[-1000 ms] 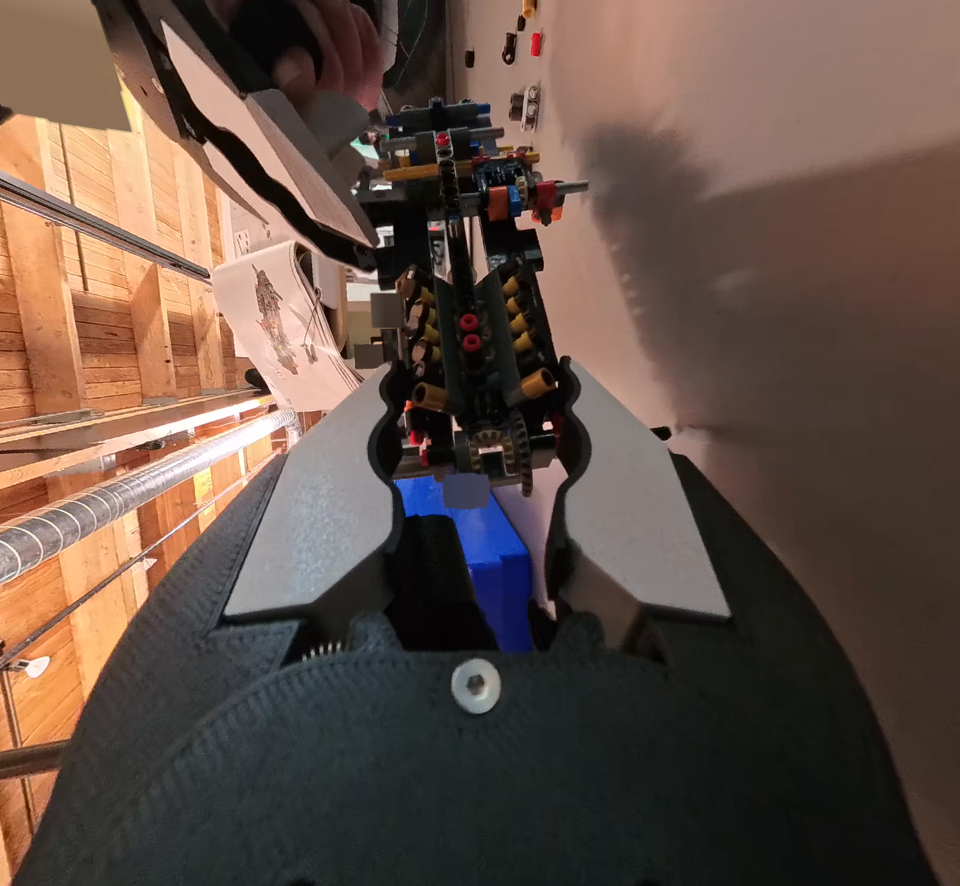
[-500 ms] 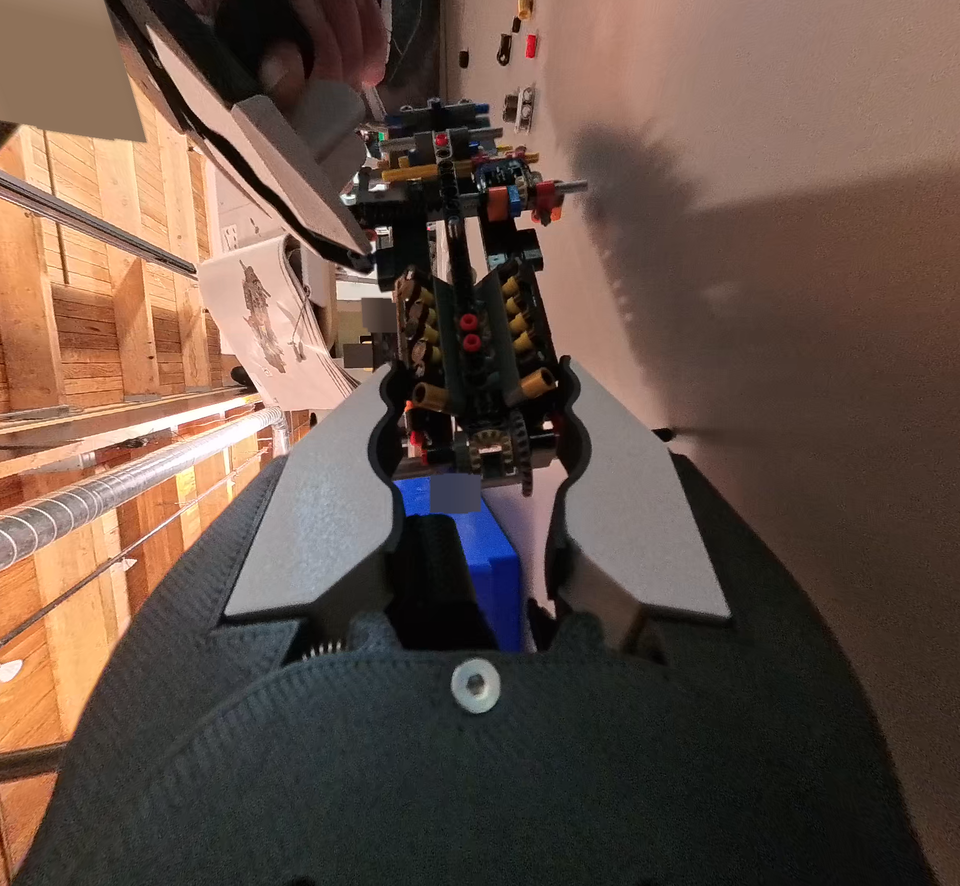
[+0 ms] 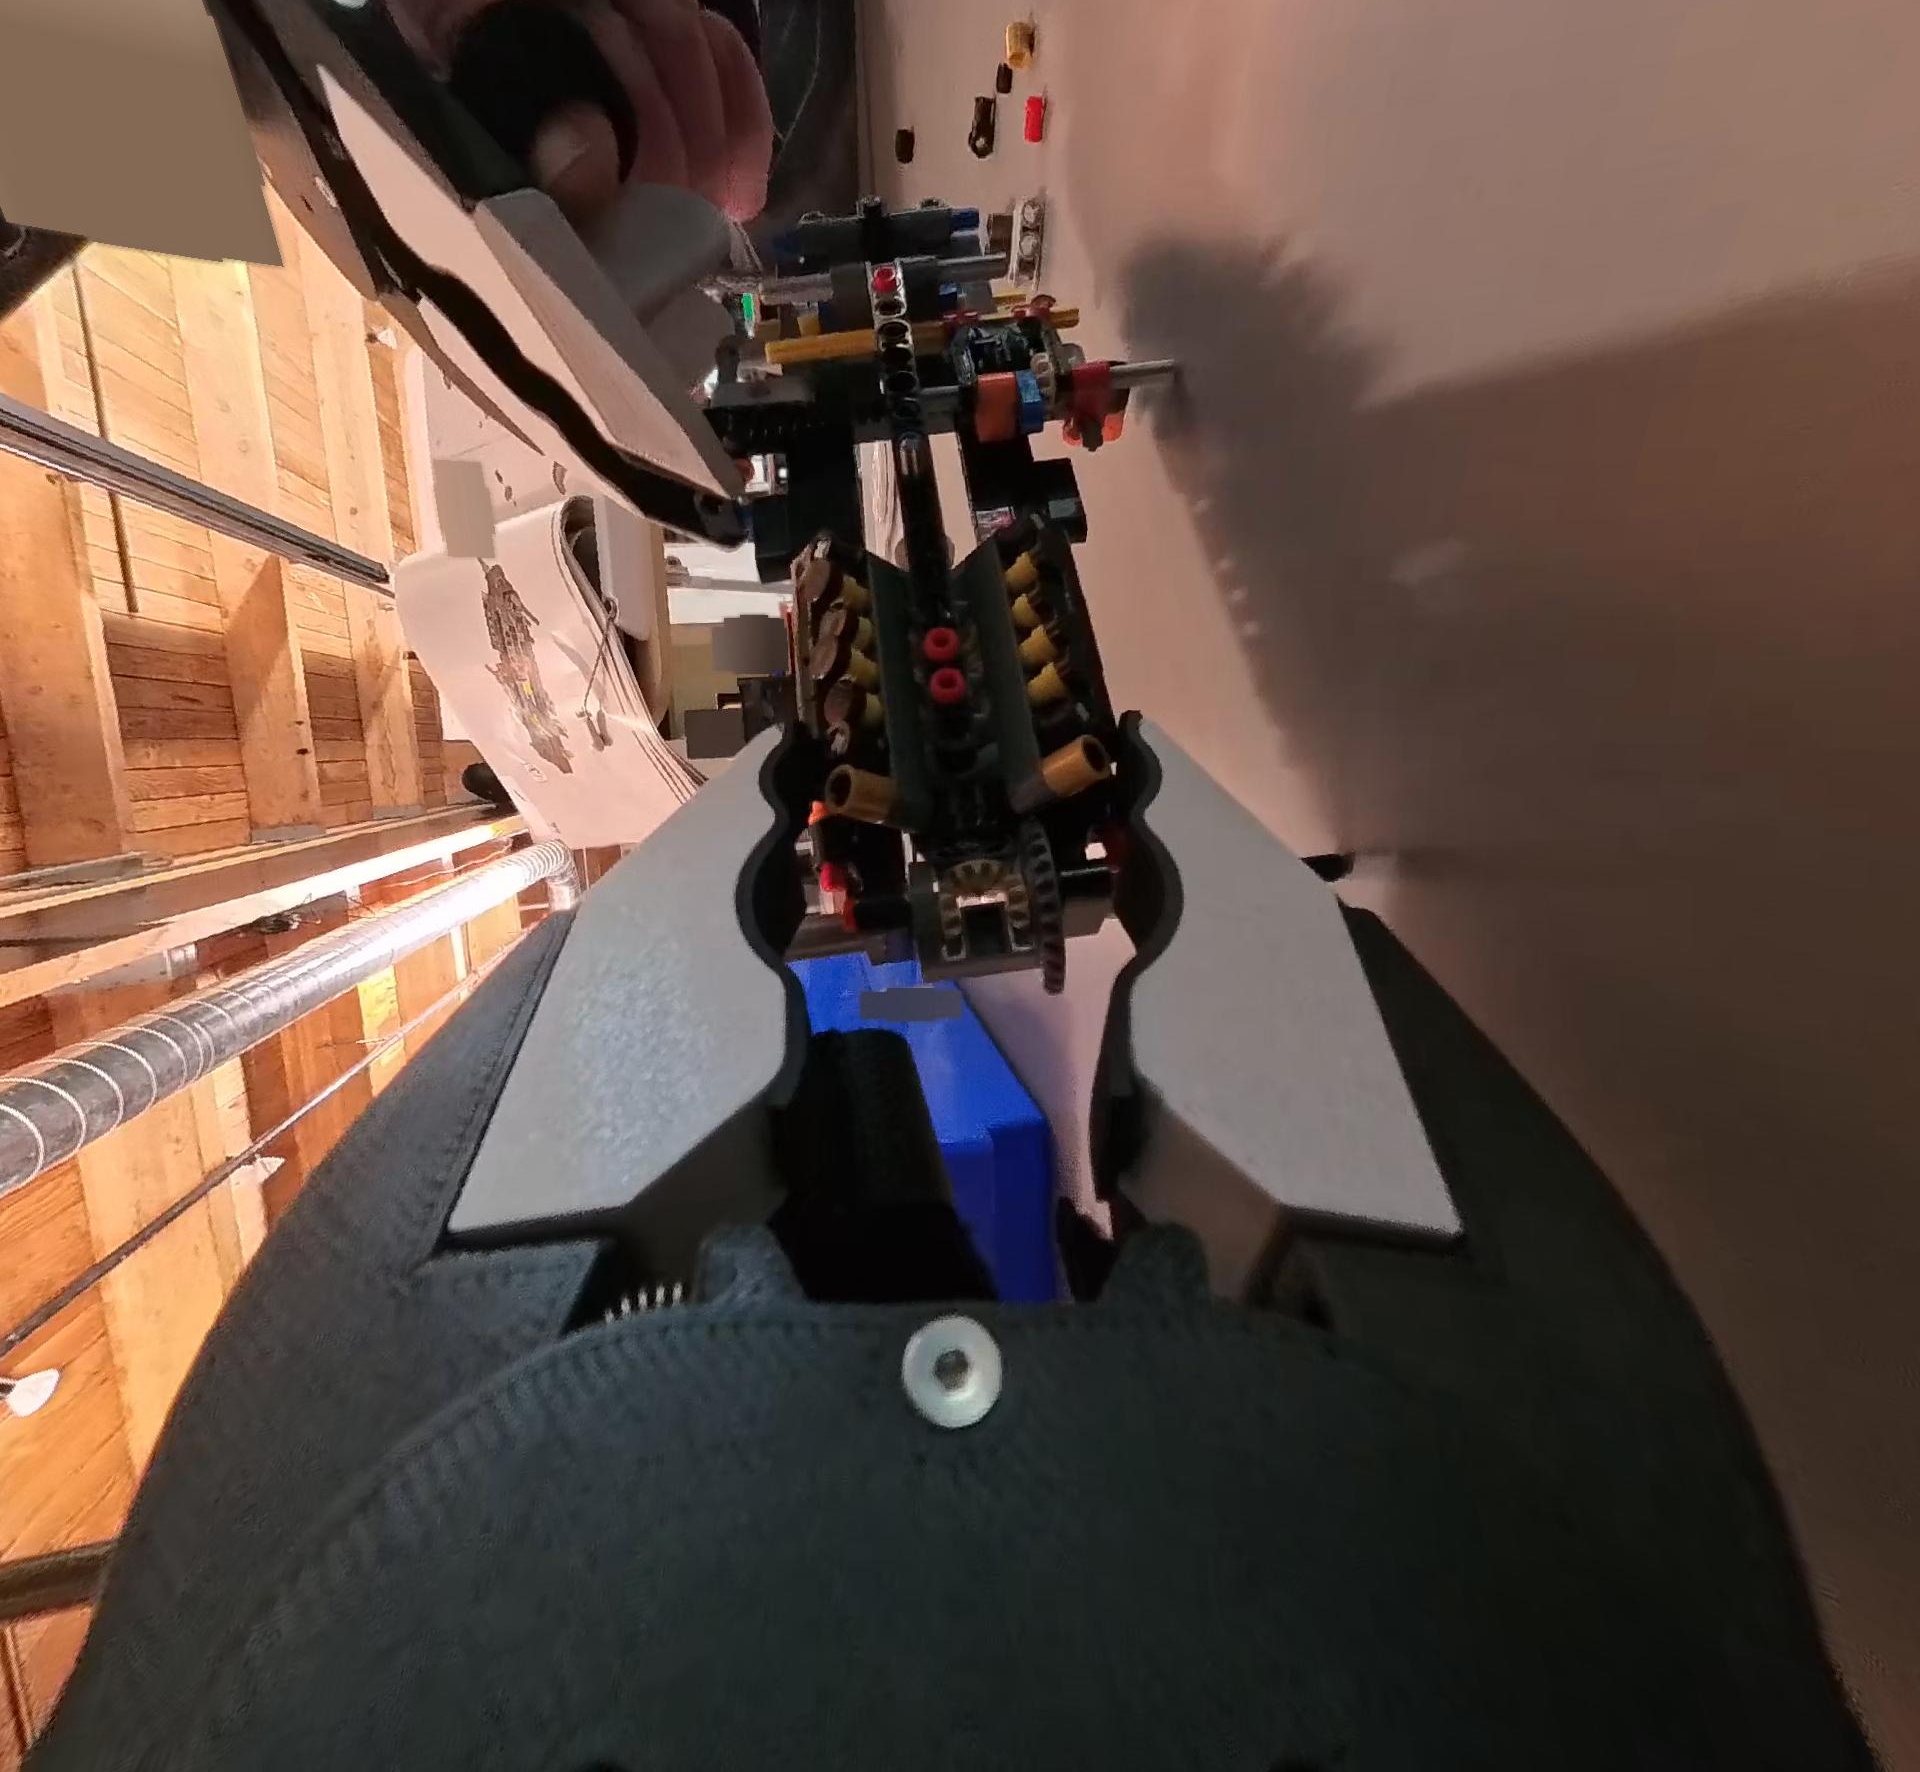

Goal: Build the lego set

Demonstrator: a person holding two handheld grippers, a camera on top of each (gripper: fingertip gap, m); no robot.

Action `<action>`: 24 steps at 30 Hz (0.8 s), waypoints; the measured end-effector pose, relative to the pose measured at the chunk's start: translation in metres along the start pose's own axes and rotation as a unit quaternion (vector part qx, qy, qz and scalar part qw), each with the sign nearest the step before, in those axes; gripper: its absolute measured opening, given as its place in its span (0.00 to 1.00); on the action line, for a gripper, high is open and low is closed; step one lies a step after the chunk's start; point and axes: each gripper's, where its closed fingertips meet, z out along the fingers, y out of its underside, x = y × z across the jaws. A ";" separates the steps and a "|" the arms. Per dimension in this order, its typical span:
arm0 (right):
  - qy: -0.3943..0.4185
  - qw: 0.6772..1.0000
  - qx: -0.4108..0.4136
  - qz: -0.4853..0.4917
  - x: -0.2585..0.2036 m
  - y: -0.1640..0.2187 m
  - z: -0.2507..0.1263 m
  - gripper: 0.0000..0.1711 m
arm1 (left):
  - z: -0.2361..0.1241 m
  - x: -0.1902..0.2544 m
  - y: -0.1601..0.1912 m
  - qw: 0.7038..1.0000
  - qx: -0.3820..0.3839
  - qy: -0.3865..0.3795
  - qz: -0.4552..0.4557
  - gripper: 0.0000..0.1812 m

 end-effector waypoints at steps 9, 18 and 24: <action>-0.011 1.000 0.013 -0.015 -0.001 0.000 -0.003 0.06 | 0.000 -0.002 -0.001 1.000 0.002 0.003 0.004 0.32; -0.049 0.998 0.025 0.044 0.000 0.001 -0.005 0.07 | -0.001 -0.004 -0.003 1.000 -0.006 0.031 0.000 0.32; -0.060 0.996 0.031 0.064 0.001 0.003 -0.006 0.07 | 0.000 -0.005 -0.003 0.999 -0.013 0.049 -0.004 0.32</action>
